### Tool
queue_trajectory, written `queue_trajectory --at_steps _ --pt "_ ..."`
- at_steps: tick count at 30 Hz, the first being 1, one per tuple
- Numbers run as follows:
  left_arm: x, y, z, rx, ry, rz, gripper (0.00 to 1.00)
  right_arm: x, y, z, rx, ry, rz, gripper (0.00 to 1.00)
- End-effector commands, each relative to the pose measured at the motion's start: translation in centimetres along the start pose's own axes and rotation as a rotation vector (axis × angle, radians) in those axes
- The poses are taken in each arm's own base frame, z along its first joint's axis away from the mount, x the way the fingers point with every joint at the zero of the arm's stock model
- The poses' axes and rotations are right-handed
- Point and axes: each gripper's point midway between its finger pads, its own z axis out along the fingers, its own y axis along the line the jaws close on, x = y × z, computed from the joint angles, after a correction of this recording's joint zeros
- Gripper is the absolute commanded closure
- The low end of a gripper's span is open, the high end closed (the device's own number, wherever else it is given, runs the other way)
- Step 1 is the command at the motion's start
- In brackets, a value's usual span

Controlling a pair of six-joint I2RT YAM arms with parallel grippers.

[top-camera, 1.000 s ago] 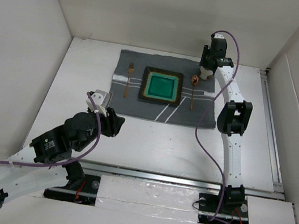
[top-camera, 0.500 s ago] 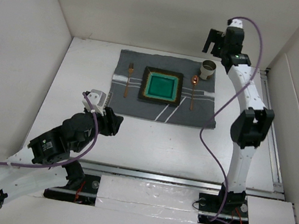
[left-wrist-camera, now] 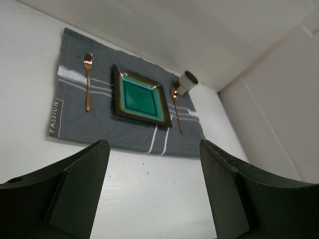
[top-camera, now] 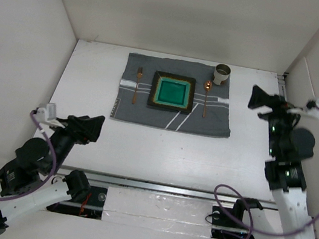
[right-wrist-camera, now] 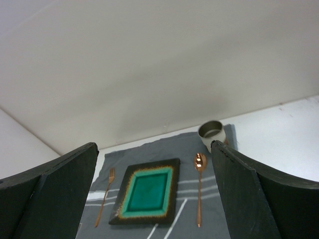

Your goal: Set the dinner table for one person

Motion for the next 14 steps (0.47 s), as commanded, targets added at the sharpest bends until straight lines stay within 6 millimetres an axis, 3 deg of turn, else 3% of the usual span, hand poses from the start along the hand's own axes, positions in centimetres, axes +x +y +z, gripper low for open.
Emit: queue_trajectory --at_steps 1,2,4,7,9,14 --pt "-3.1 1.8 -1.4 -0.057 -0.132 -0.133 0.30 -3.9 -2.2 -5.4 0.096 -0.194 0.090 0.00" --pt "-3.7 2.1 -2.1 -0.040 -0.158 -0.166 0.29 -2.2 -3.4 -6.4 0.126 -0.175 0.099 0.00" --pt "-4.1 2.2 -2.6 -0.019 -0.179 -0.188 0.29 -3.1 -3.8 -9.0 0.115 -0.240 0.116 0.00" --pt "-4.8 2.2 -3.0 -0.006 -0.193 -0.200 0.29 -1.6 -5.1 -10.0 0.161 -0.208 0.110 0.00" --pt "-4.4 1.8 -2.5 -0.020 -0.167 -0.175 0.30 -0.4 -5.6 -9.8 0.181 -0.154 0.084 0.00" --pt "-3.4 0.8 -1.2 -0.038 -0.111 -0.124 0.27 0.1 -4.6 -9.0 0.154 -0.084 0.068 0.00"
